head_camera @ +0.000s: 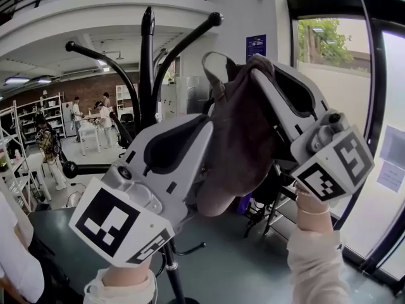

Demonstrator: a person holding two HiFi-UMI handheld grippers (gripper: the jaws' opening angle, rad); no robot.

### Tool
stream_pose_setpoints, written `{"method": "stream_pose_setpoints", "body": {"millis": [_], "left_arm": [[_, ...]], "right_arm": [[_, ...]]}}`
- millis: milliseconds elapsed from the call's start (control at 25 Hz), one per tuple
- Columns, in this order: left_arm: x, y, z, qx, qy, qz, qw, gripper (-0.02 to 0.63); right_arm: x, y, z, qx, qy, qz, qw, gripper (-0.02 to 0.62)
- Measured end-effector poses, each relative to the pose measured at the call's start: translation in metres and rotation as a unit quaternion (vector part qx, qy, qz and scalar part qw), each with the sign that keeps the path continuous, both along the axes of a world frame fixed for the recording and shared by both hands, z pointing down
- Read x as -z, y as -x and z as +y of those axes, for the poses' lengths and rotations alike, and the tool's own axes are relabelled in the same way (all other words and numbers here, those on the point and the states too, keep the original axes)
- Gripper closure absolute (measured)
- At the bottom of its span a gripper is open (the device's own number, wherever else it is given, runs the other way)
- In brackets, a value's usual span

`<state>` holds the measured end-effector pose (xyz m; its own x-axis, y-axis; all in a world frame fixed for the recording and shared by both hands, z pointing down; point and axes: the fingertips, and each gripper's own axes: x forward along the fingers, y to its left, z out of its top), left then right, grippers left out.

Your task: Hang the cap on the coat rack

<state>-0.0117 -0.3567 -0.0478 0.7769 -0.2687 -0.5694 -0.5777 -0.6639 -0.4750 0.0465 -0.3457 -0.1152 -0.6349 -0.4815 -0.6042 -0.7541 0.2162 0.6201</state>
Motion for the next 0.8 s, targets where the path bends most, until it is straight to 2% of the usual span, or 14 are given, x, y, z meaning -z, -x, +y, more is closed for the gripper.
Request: {"method": "stream_pose_setpoints", "body": {"millis": [400,600,800], "left_arm": [[0.019,-0.011,0.013,-0.021,0.001,-0.006,0.9998,0.589],[0.030,-0.008,0.021,-0.017,-0.013,0.005,0.9998,0.589],[0.037,0.002,0.027,-0.013,-0.019,0.017,0.9996,0.589]], "right_arm": [[0.030,-0.014,0.026,-0.003,-0.030,-0.024,0.999,0.551],[0.043,-0.013,0.041,0.017,-0.051,-0.030,0.998,0.551],[0.053,-0.004,0.055,0.061,-0.065,-0.028,0.996,0.551]]}}
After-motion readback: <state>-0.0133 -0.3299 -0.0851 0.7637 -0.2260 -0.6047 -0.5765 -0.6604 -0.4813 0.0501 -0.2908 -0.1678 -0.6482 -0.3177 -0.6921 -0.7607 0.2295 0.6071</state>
